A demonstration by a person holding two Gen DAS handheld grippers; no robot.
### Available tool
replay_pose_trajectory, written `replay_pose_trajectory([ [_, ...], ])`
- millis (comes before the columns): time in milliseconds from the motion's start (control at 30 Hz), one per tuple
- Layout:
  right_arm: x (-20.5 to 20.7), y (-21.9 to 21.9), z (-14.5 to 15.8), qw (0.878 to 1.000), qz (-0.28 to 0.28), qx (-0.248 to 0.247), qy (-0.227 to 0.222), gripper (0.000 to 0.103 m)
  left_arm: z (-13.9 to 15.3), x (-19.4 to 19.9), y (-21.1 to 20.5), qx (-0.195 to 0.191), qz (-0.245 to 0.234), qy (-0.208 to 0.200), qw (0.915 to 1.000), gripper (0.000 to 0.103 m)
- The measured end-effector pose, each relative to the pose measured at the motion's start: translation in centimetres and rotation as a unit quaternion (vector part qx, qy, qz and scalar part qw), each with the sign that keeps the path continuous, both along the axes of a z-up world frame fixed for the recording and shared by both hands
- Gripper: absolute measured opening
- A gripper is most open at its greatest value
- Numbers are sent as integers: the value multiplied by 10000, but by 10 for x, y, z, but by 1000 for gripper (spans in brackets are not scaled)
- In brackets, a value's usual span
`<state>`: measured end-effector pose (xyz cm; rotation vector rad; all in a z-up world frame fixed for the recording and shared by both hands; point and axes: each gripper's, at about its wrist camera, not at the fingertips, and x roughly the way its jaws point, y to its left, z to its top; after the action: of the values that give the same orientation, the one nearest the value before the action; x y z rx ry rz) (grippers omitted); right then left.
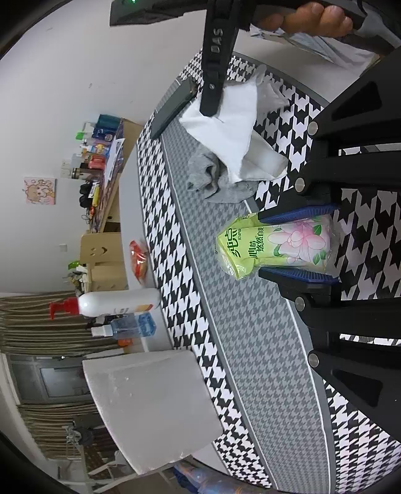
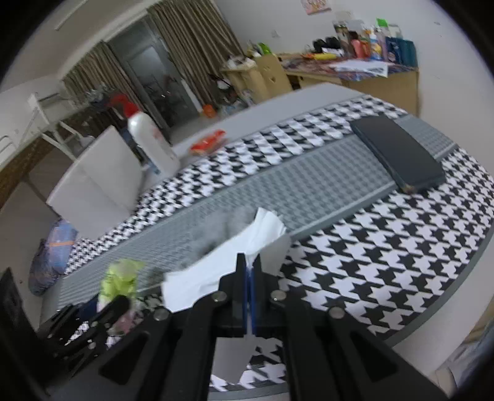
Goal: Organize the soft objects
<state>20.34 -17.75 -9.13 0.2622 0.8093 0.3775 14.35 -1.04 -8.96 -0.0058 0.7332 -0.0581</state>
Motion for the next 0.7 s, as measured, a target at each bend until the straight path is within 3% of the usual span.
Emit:
replay_pose_trajectory([
  [300,-12,1,25,9984,250,334,-379,3,7,-3,7,4,127,-96,9999,31],
  [700,-19,-2,47,9964,287,335,-724,3,10,-6,7,3,135,-143,9998,31],
])
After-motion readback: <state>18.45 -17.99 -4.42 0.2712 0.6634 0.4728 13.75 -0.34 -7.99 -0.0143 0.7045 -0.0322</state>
